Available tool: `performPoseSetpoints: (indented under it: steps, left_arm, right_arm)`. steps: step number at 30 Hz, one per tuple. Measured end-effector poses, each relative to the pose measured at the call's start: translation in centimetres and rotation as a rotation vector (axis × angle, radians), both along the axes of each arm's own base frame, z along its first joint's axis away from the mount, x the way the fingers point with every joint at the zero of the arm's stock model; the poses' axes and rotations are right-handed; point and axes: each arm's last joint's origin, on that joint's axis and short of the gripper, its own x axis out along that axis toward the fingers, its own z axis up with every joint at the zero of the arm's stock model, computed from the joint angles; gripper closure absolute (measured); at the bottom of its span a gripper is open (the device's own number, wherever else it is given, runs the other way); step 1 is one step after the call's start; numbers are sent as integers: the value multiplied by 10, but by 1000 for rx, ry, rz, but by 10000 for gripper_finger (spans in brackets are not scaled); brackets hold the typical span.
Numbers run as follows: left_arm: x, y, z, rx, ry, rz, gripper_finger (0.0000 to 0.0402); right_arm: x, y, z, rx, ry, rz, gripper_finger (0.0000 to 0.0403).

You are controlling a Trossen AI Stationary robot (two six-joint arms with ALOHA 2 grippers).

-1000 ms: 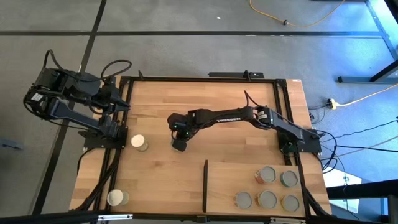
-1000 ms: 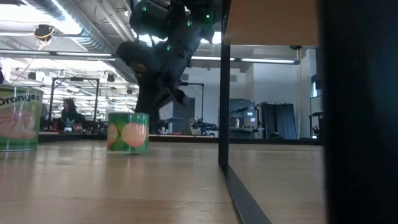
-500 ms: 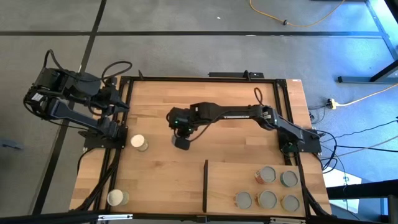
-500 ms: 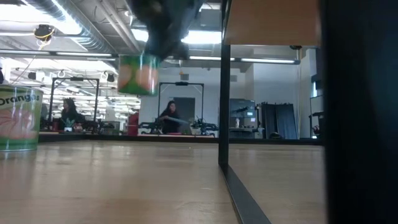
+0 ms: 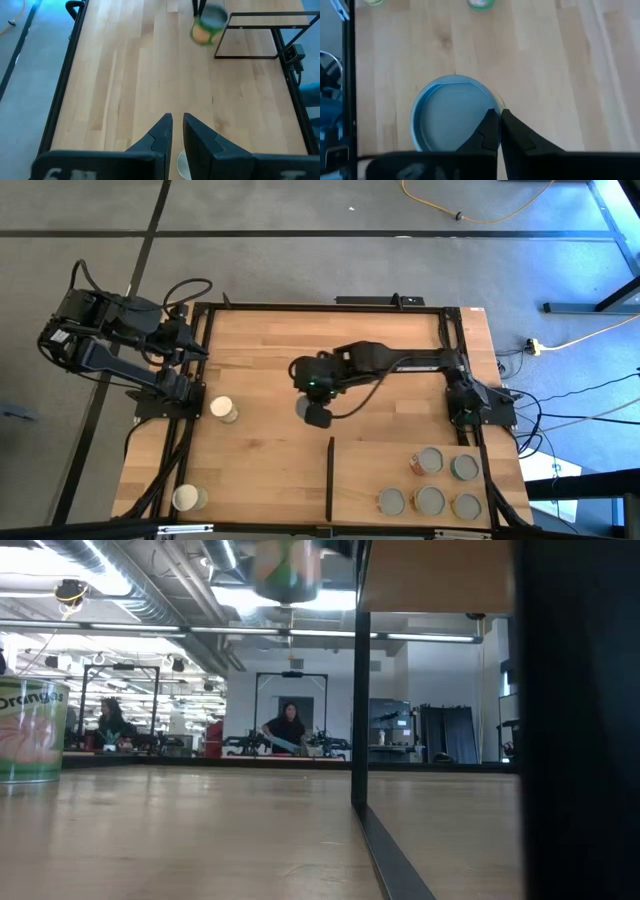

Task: Pick and place cans onto a shelf
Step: Put the canned peach on the shelf

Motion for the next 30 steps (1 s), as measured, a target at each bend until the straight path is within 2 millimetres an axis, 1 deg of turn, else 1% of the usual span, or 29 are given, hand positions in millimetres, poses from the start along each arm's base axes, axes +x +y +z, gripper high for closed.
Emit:
performPoseSetpoints:
  steps: [4, 7, 11, 12, 16, 22, 26, 30]
  left_arm:
    - [0, 0, 0, 0, 0, 0, 364]
    - [0, 0, 0, 0, 0, 0, 364]
    - [0, 0, 0, 6, -1, 6, 364]
    - [0, 0, 0, 10, -1, 11, 364]
    - [0, 1, 0, 14, -1, 15, 364]
    - [0, 1, 0, 29, -4, 39, 364]
    - [0, 1, 0, 29, -4, 40, 364]
    - [0, 1, 0, 29, -4, 40, 364]
  right_arm:
    - [-28, 10, 26, 13, -4, 4, 397]
    - [-50, 20, 41, 20, 26, 17, 397]
    - [-78, 36, 49, 11, 125, 50, 397]
    - [-83, 42, 50, 12, 138, 58, 397]
    - [-92, 67, 53, 85, 138, 167, 397]
    - [-106, 96, 54, 128, 157, 212, 397]
    - [-112, 108, 50, 107, 168, 211, 397]
    - [-110, 111, 36, 59, 211, 200, 397]
